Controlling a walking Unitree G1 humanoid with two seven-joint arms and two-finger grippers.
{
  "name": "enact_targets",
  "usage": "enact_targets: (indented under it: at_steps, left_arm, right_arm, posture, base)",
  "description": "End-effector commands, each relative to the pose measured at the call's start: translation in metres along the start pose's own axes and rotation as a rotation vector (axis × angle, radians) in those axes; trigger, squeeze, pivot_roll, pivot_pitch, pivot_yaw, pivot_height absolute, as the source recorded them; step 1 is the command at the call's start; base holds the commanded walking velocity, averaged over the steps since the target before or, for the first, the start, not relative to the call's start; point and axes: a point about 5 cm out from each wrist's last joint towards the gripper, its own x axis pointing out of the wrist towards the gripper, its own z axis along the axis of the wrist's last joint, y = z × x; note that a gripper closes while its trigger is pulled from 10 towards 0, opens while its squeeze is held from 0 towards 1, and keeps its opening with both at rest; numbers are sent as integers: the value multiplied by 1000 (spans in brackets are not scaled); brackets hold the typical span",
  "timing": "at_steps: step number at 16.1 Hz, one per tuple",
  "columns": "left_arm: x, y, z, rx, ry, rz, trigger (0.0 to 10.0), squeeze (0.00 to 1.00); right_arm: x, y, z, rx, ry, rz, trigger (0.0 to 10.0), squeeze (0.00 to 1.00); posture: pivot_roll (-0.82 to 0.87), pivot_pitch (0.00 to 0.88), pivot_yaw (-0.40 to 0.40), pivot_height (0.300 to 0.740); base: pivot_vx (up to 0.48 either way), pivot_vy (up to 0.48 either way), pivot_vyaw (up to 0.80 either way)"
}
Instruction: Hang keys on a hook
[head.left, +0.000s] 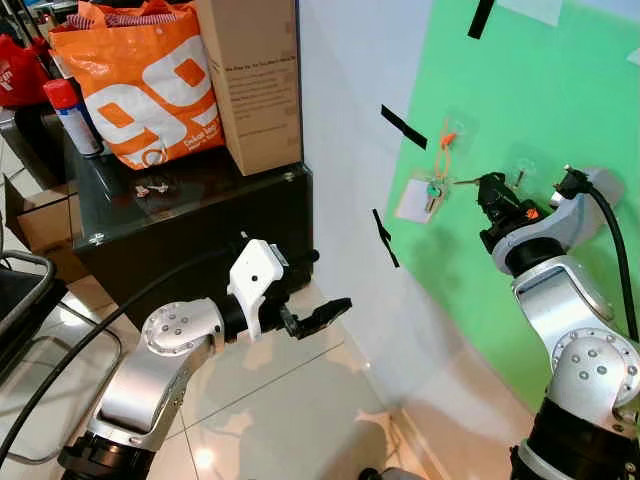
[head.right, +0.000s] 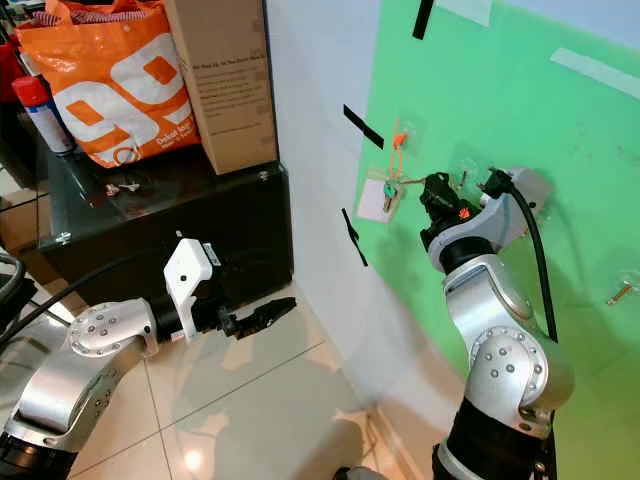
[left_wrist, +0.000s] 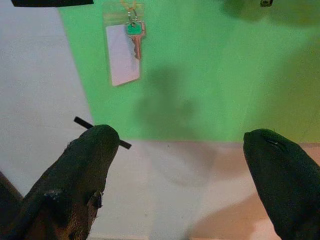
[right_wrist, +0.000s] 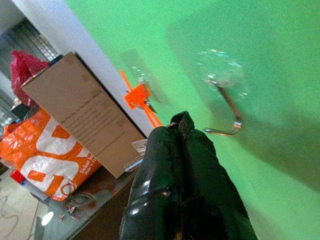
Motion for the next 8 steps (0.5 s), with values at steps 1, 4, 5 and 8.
enact_targets:
  at_steps: [1,4,5,8]
  left_arm:
    - [-2,-1,2,6,4,-10,10000,0]
    - [-3,-2,2,2,8,-10,10000,0]
    - [-3,-2,2,2,9,-11,10000,0]
    - [-3,-2,2,3,12,-20,10000,0]
  right_arm:
    - [2,1,3,22,-9,-4,10000,0]
    - [-2,-9,3,125,-21,-65,10000,0]
    - [-3,-12,3,146,-24,-77,10000,0]
    - [-9,-21,2,183,-28,-119,10000,0]
  posture:
    - [-47,0,9,740]
    - [-46,0,11,740]
    - [-48,0,13,740]
    - [-53,0,19,740]
  base:
    - [0,0,0]
    - [0,0,0]
    - [0,0,0]
    - [0,0,0]
